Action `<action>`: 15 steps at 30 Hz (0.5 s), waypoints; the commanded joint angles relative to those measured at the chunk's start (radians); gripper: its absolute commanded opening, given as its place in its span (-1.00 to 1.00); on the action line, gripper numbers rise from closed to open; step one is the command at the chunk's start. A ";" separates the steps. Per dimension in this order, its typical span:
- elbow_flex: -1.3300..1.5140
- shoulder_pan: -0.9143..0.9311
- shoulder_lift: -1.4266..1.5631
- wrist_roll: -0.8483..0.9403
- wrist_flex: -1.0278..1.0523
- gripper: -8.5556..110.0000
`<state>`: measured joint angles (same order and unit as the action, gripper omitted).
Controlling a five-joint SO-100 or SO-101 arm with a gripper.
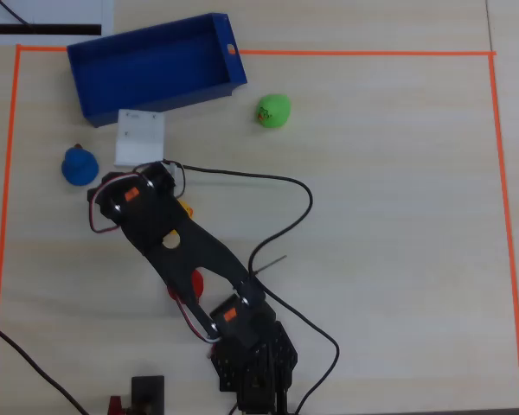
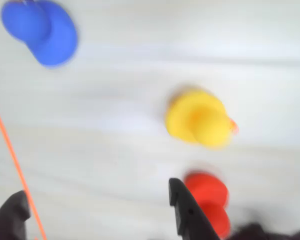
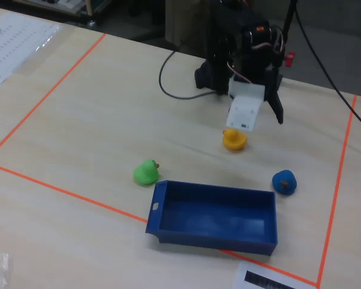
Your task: Grasp blue duck and put it into box.
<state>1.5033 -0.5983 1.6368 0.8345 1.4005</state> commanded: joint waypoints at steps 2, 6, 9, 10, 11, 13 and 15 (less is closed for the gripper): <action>-0.258 -0.017 -0.219 -0.037 -0.051 -0.21; -0.410 -0.035 -0.341 -0.066 -0.055 -0.22; -0.514 -0.052 -0.416 -0.092 -0.052 -0.22; -0.543 -0.061 -0.436 -0.104 -0.051 -0.22; -0.566 -0.074 -0.451 -0.115 -0.051 -0.22; -0.611 -0.095 -0.485 -0.130 -0.051 -0.22; -0.657 -0.110 -0.529 -0.138 -0.051 -0.22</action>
<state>0.9526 -0.6780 1.1259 0.7133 1.3591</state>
